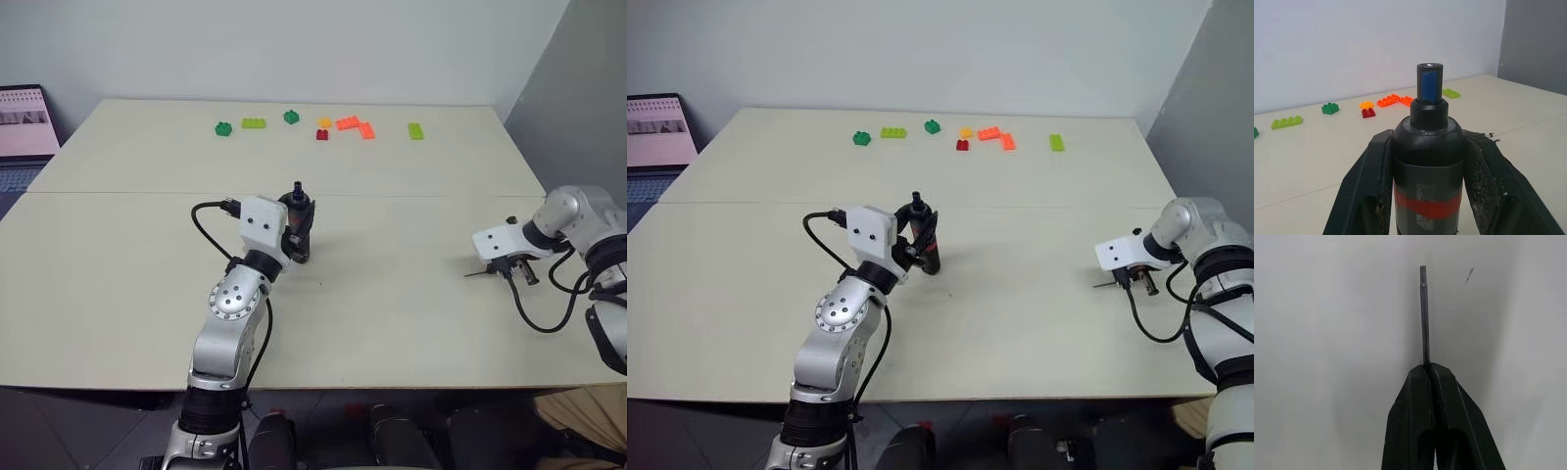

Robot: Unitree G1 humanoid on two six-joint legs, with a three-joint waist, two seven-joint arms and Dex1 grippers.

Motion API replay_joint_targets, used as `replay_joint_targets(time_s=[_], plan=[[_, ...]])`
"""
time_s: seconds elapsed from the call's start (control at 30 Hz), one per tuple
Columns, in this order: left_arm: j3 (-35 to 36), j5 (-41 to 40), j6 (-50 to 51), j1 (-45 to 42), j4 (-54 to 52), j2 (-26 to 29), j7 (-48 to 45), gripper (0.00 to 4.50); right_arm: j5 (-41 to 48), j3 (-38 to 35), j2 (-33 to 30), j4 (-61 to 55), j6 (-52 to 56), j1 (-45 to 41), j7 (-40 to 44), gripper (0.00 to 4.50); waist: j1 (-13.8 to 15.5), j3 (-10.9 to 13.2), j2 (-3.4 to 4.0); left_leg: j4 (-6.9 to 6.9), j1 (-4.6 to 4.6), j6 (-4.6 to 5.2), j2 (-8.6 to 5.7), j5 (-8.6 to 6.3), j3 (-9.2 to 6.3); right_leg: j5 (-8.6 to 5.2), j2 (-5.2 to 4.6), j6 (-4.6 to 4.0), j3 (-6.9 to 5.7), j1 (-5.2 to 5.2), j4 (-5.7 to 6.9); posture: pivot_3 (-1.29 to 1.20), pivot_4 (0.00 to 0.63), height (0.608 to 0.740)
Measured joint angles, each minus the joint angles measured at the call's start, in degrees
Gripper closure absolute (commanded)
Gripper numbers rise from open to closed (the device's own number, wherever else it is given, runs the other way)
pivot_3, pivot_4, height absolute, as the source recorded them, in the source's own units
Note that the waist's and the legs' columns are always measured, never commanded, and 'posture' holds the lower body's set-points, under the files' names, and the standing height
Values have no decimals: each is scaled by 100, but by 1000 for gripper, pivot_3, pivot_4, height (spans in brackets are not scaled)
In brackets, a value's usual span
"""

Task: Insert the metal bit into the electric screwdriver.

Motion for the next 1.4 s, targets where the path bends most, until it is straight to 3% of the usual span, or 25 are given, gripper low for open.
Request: replay_joint_targets(time_s=[0.2,0.33,0.37,0.43,0.7,0.93,1.4], plan=[[-25,41,-24,-20,7,-30,114,2841,839,-791,11,-221,235,-155,256,4500,8,14,22,-3,-3,0,0,0,-5,0,0,0,-5,-2,0,0,150,740],[-18,40,75,-176,93,-188,301,2841,2215,-1899,185,-1320,1247,128,543,4500,23,18,26,0,-15,0,0,0,-20,0,0,0,-17,-2,-2,0,150,740],[-38,41,109,-259,112,-276,368,2841,2712,-2279,312,-2016,1909,431,493,4500,37,18,26,-1,-19,0,-1,0,-24,0,1,0,-21,-3,-3,0,150,740],[-55,41,127,-343,112,-318,413,2841,3035,-2471,441,-2467,2380,623,415,4500,48,18,27,-2,-21,0,-1,0,-27,0,1,0,-23,-3,-1,0,150,740],[-229,46,308,-631,76,-470,527,2841,4753,-3587,1538,-5675,5206,1425,-1496,4500,56,18,28,-7,-32,0,-1,0,-30,0,3,0,-25,-25,7,0,150,740],[-322,177,332,-462,156,-339,515,2841,5532,-3801,2290,-6937,6337,1492,-2928,4500,60,18,28,-7,-36,0,-1,0,-28,0,4,0,-25,-30,6,0,150,740],[-456,579,59,-477,411,-455,815,2842,5487,-3498,3255,-7664,7412,1305,-5252,4500,52,18,29,-22,-45,0,0,0,-26,0,7,0,-22,-53,7,0,150,740]])
